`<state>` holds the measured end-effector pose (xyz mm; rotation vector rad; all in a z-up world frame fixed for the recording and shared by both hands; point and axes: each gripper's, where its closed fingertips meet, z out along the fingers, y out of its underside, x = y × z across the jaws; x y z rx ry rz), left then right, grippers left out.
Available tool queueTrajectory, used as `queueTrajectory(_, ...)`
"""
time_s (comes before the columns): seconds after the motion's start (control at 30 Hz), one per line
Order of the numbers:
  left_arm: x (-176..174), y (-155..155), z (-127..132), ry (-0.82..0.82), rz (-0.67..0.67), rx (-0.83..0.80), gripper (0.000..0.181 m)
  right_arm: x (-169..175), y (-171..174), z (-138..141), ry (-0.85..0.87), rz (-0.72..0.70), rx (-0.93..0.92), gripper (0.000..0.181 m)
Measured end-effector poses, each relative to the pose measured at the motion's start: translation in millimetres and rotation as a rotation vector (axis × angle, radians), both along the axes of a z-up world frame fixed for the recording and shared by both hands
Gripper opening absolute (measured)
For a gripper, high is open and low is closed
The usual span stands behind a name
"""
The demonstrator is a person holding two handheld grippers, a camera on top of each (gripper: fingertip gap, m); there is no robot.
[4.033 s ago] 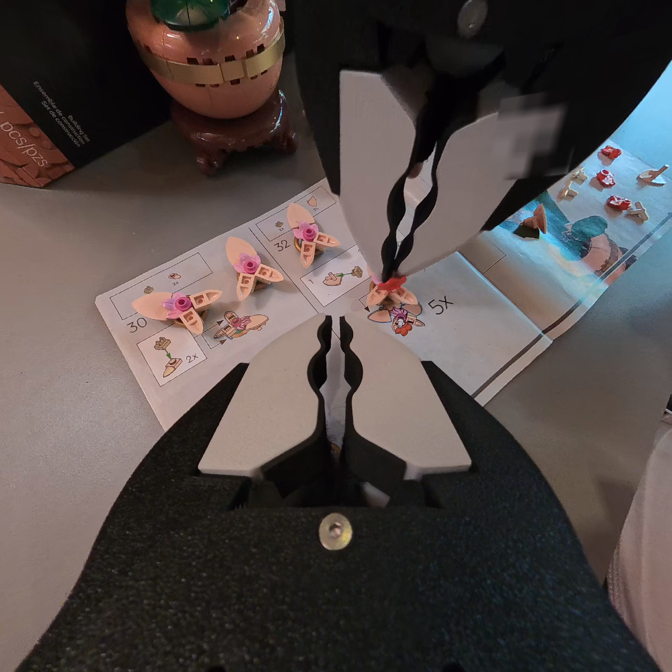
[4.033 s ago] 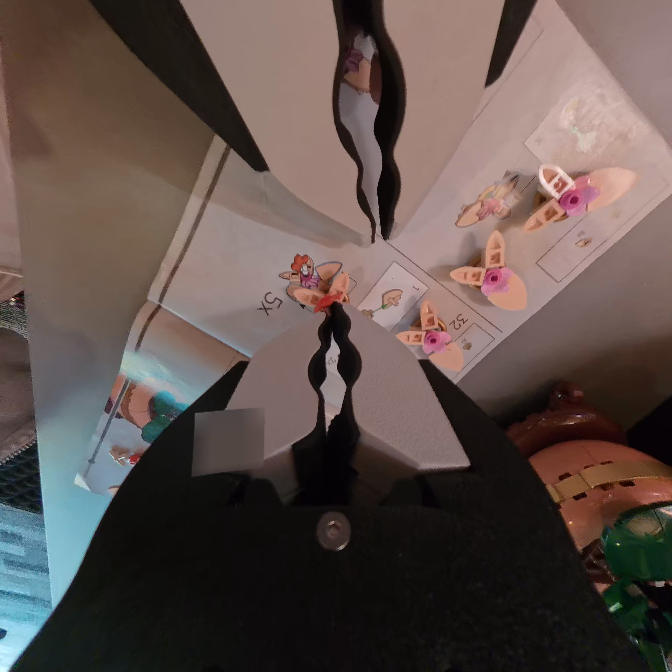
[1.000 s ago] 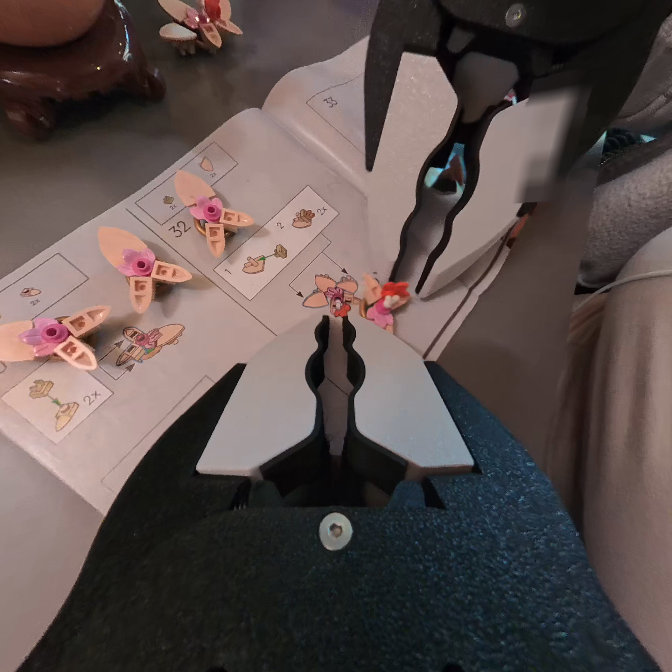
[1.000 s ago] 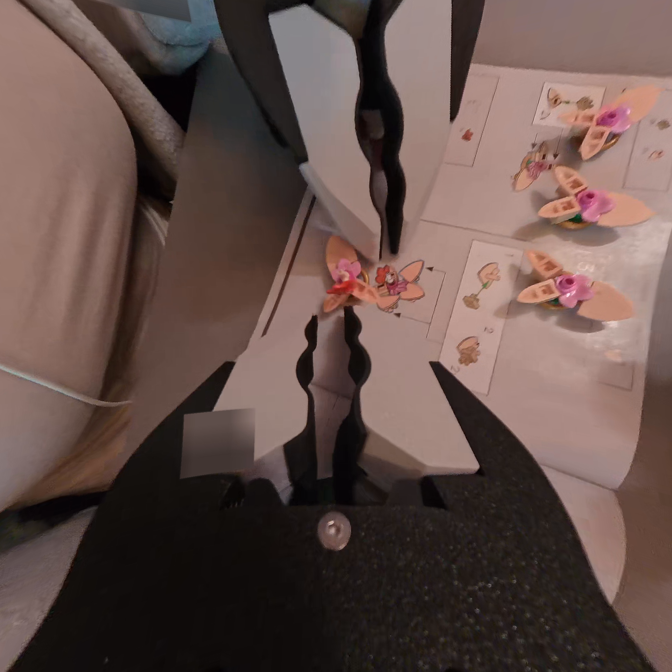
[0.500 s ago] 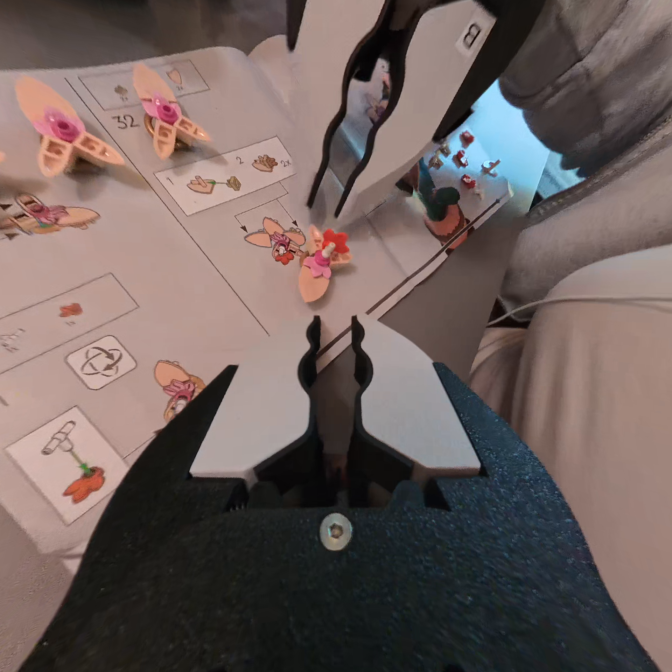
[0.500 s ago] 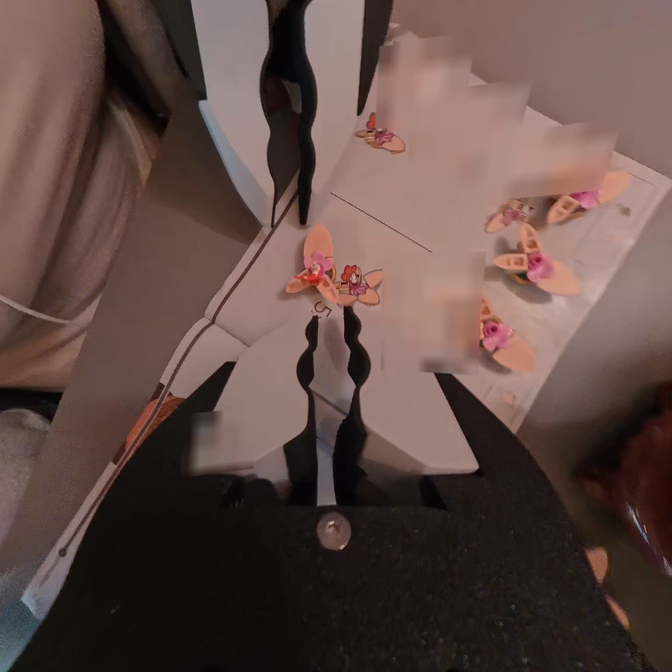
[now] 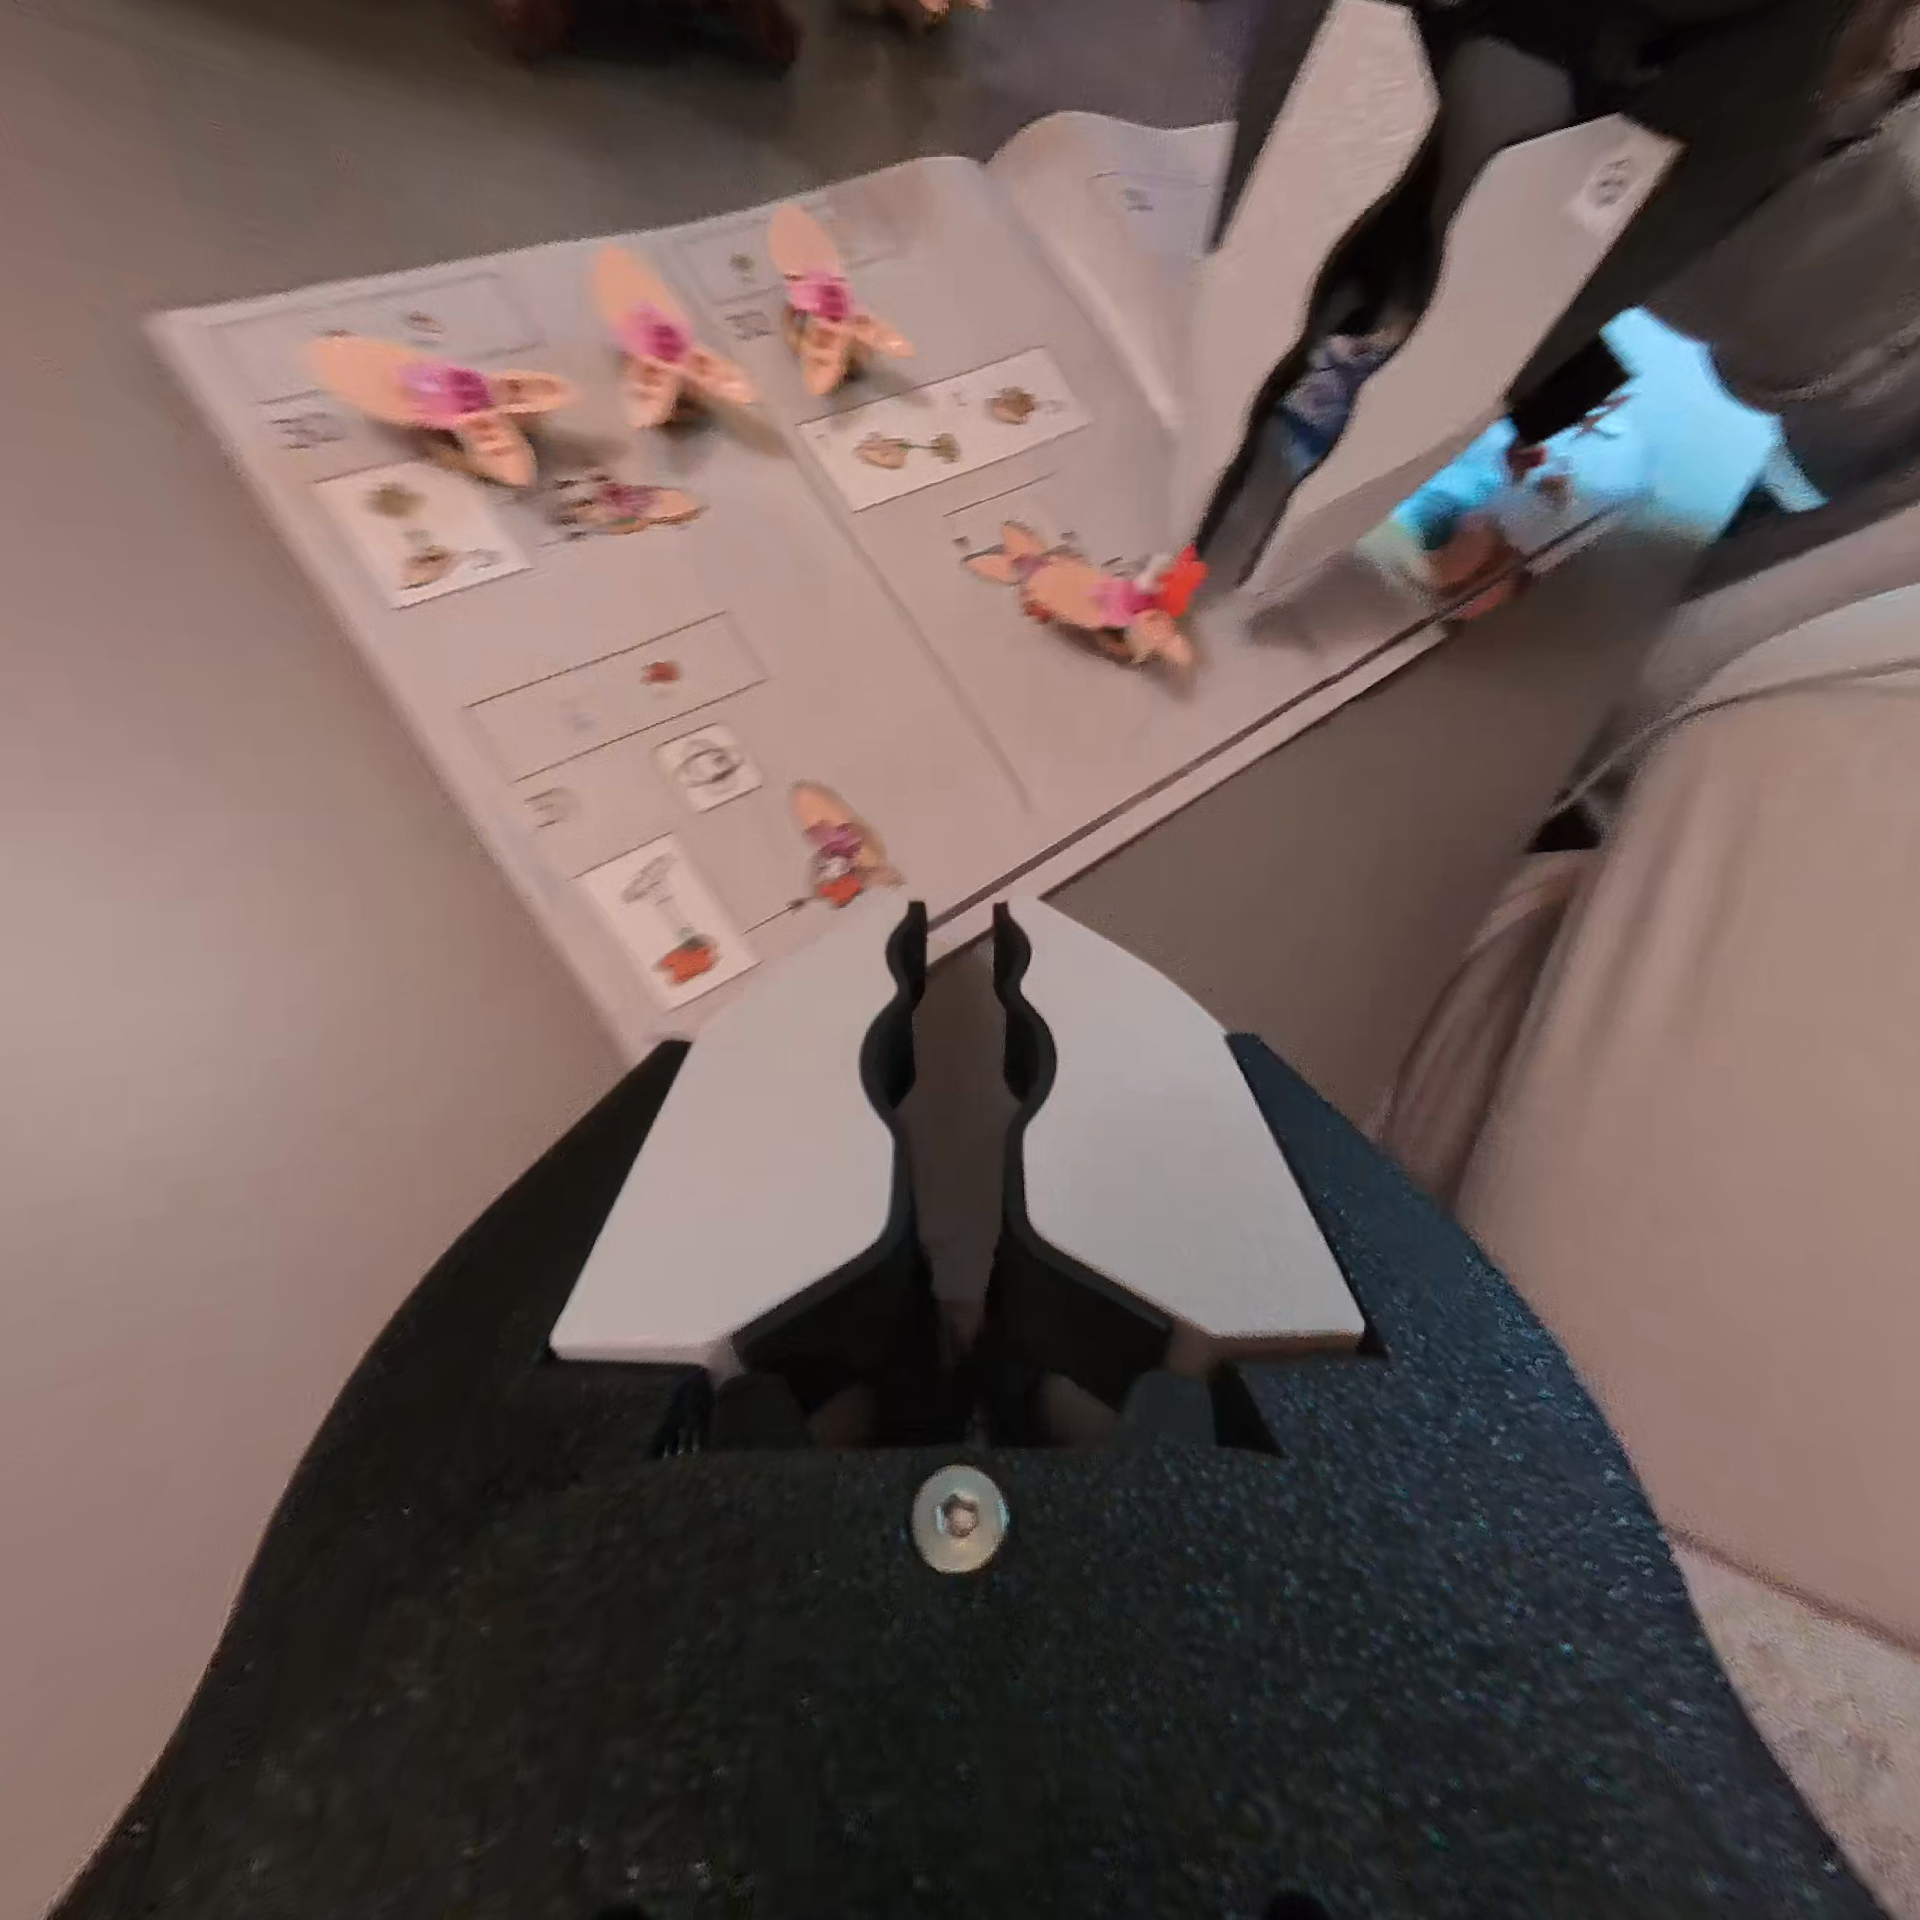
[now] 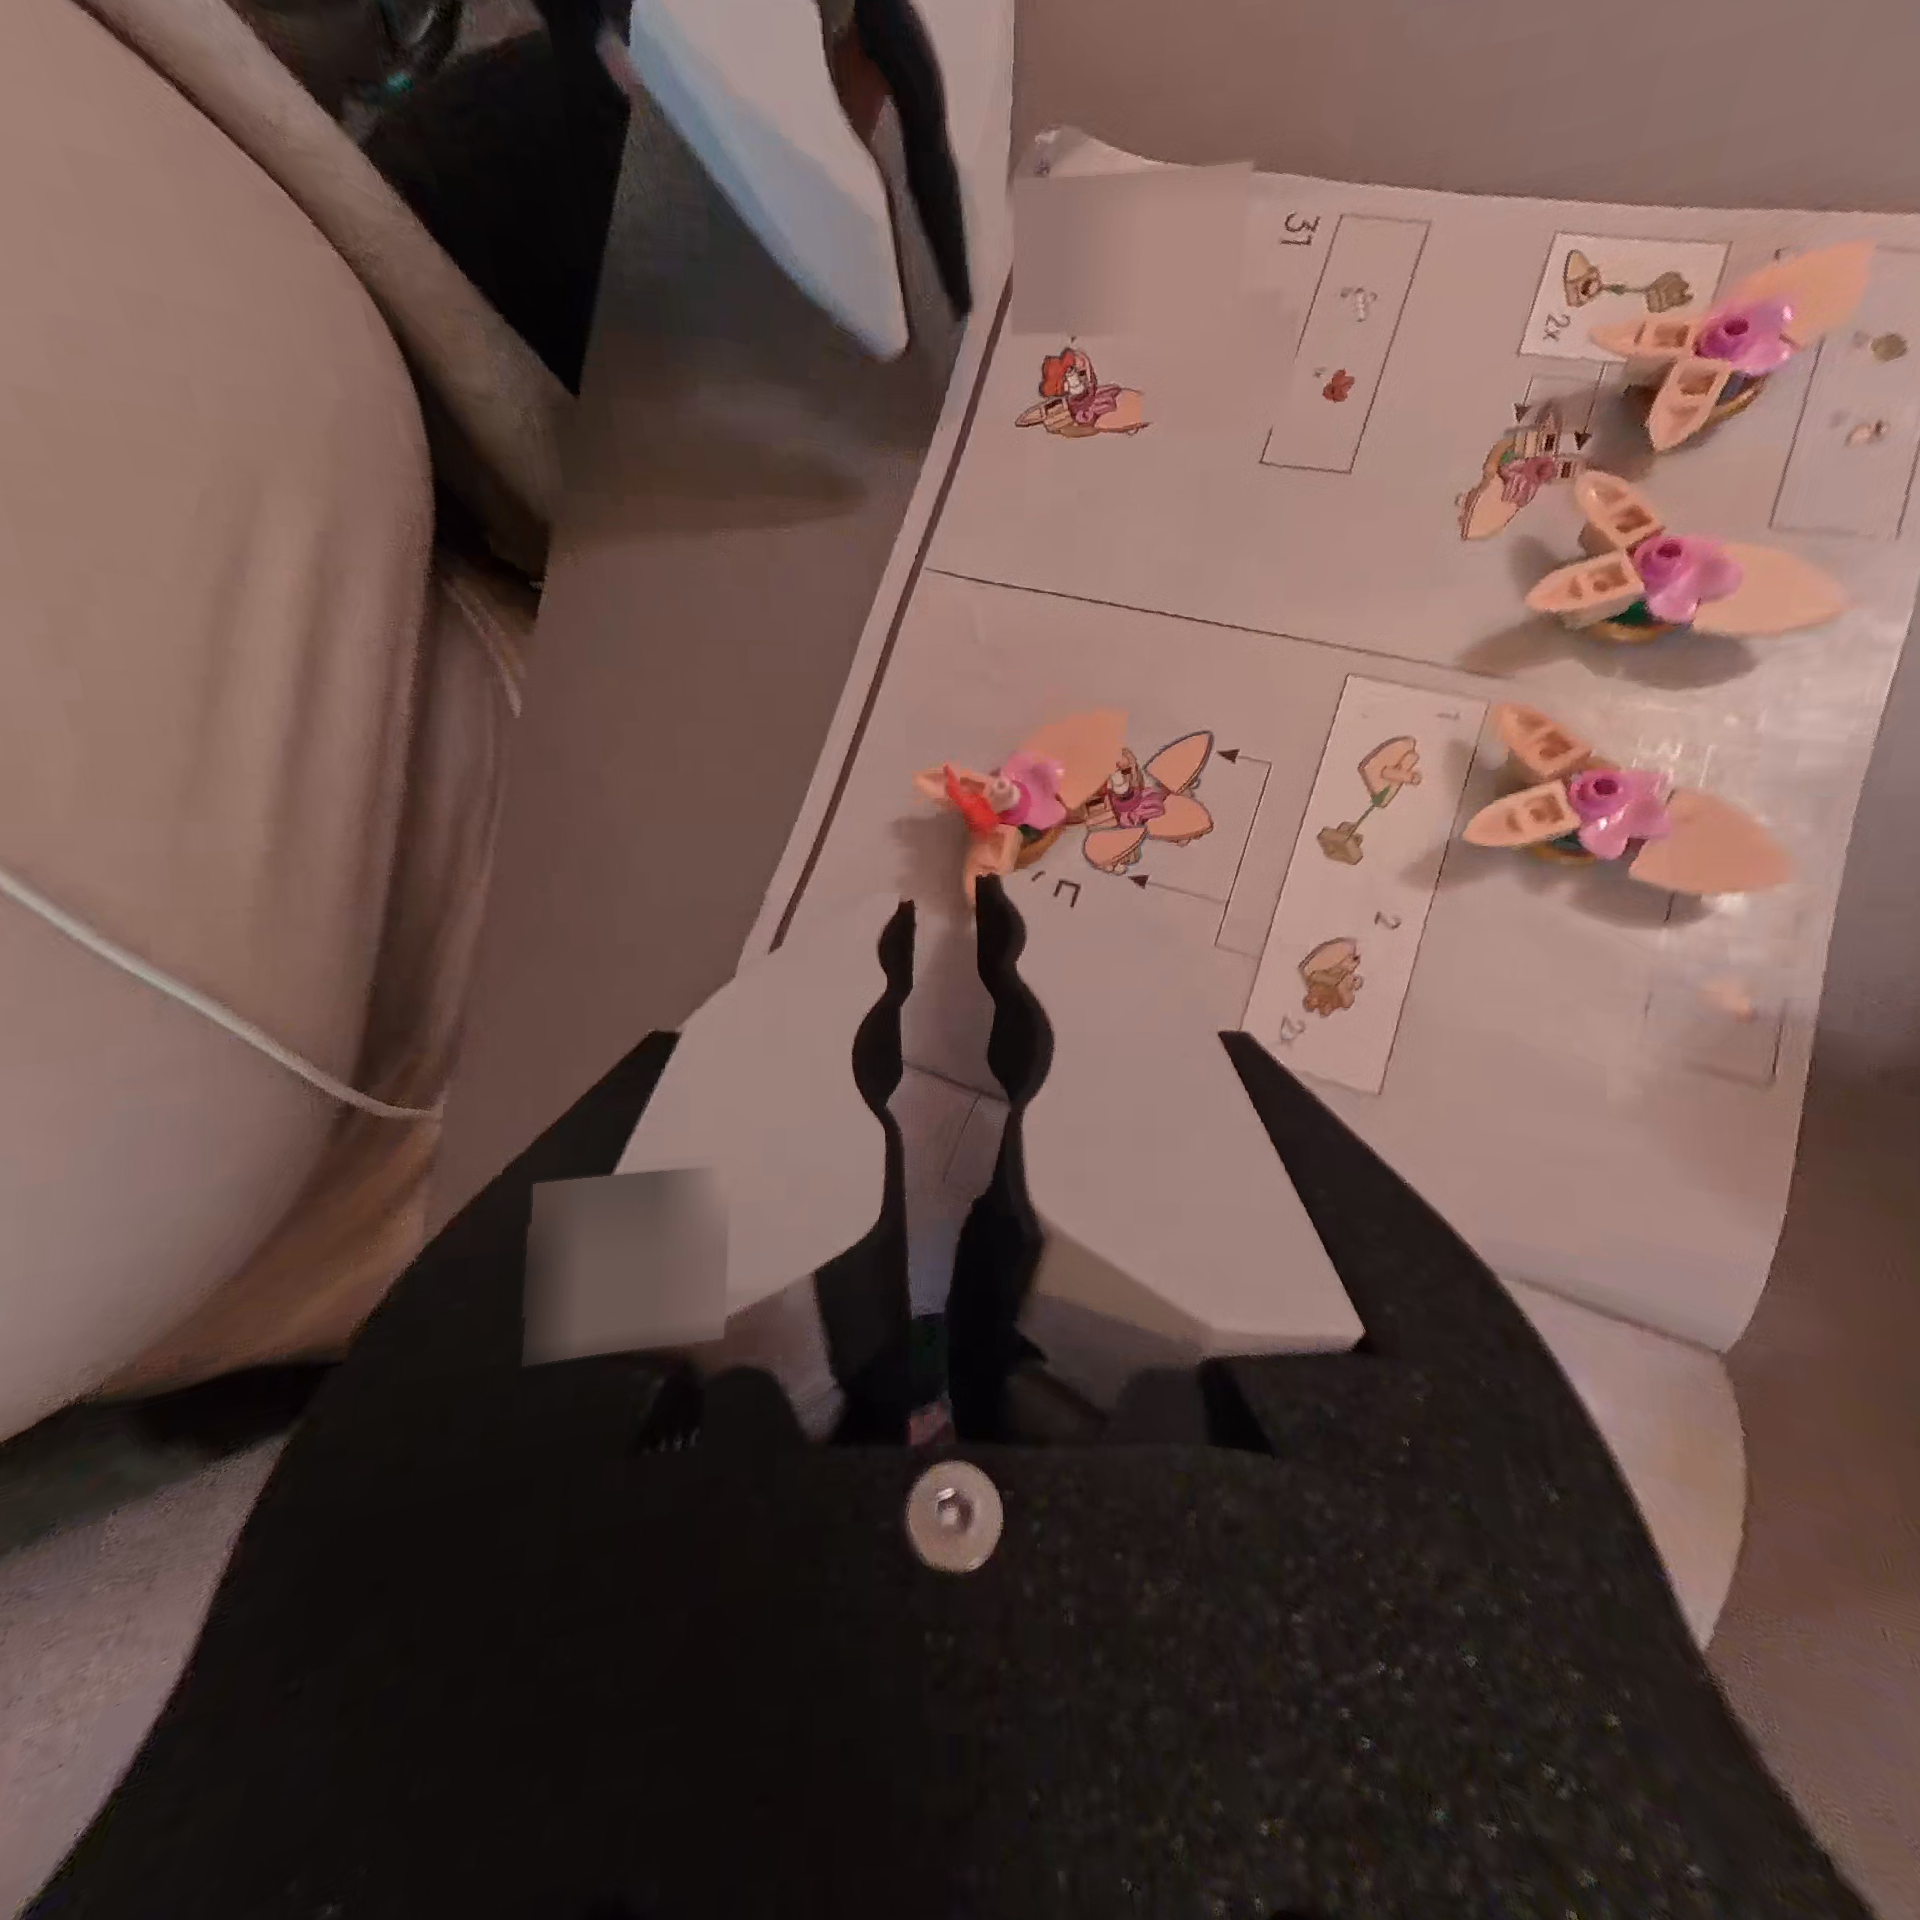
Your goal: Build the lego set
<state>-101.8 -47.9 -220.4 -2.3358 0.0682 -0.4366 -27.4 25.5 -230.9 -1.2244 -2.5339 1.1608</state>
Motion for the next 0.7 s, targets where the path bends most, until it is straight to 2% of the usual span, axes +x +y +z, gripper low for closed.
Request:
queueTrajectory(0.07,-14,-5,2,0.054,0.025,0.009,0.019,3,4,5,0.025,-0.049,-0.011,0.012)
queueTrajectory(0.13,-22,-1,7,0.066,0.039,0.067,0.028,3,15,23,0.125,-0.12,-0.021,0.009)
queueTrajectory(0.23,-31,11,21,0.089,0.056,0.196,0.037,7,47,77,0.44,-0.261,-0.029,0.007)
queueTrajectory(0.3,-46,16,31,0.158,0.085,0.283,0.027,22,65,114,0.681,-0.343,-0.013,0.009)
queueTrajectory(0.37,-64,18,38,0.237,0.123,0.33,0.007,38,75,135,0.846,-0.409,0.015,0.029)
queueTrajectory(0.43,-77,16,37,0.282,0.131,0.322,0.002,47,73,133,0.867,-0.42,0.044,0.041)
queueTrajectory(0.53,-73,15,27,0.289,0.077,0.272,0.0,46,58,111,0.759,-0.399,0.047,0.048)
queueTrajectory(0.57,-72,17,26,0.289,0.073,0.273,0.0,44,50,105,0.731,-0.37,0.033,0.043)
queueTrajectory(0.63,-65,20,28,0.269,0.051,0.301,0.0,39,44,100,0.721,-0.343,0.048,0.001)
queueTrajectory(0.7,-60,23,35,0.268,0.048,0.365,0.0,32,41,101,0.728,-0.332,0.031,0.0)
